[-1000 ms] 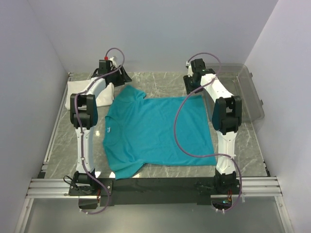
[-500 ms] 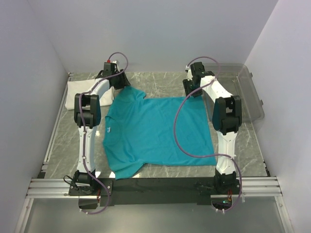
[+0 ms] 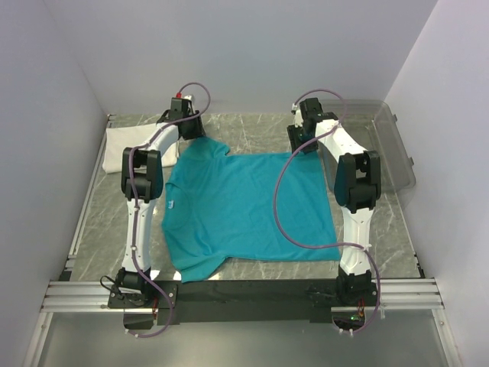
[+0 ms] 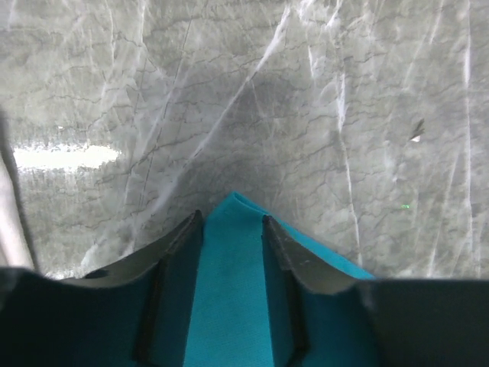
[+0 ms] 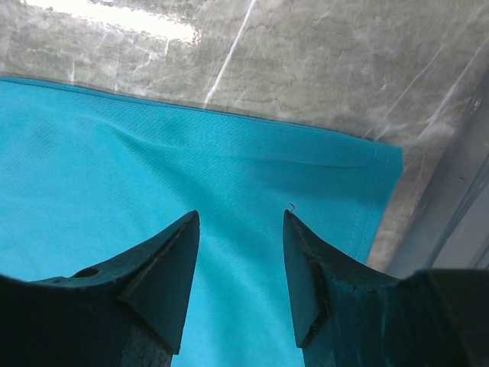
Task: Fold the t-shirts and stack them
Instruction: Flatten the tshirt out
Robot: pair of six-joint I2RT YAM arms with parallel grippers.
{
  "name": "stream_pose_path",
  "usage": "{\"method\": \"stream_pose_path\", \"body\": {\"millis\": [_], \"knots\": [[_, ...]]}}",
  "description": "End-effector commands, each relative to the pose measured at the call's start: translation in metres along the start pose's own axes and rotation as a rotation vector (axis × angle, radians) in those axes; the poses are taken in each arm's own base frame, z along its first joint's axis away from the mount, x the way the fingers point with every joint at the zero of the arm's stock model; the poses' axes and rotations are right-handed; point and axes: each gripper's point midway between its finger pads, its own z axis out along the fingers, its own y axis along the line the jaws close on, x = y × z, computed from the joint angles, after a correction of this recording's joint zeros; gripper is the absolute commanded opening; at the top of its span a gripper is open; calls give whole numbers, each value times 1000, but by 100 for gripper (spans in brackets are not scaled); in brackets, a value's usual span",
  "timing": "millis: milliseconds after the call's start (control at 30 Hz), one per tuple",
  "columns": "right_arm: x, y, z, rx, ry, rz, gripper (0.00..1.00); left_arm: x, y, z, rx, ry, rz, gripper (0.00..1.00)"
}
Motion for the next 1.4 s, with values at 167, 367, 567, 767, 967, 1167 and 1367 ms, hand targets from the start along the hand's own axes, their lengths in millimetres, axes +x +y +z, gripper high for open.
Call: {"method": "stream_pose_path", "body": {"millis": [167,367,567,767,967,1167,1367], "knots": [[-25,-7,-39,-12,-98,35,55,43,11,11,-126,129,56,15],[-24,-6,-44,-26,-99,24,55,31,5,3,-115,101,58,0],[-24,-3,-46,-73,-98,-21,56,-30,3,-51,-122,-65,69,0],[-32,-8,-35,-55,-92,-42,61,-43,9,-90,-85,-113,101,0],[-34,-30,-14,55,-72,-62,62,-35,18,-105,-93,-115,85,0],[-34,-39,-8,83,-67,-81,61,-38,39,-133,-125,-158,32,0],[-37,-36,-1,51,-59,-172,59,-34,47,-147,-129,-154,34,0]]}}
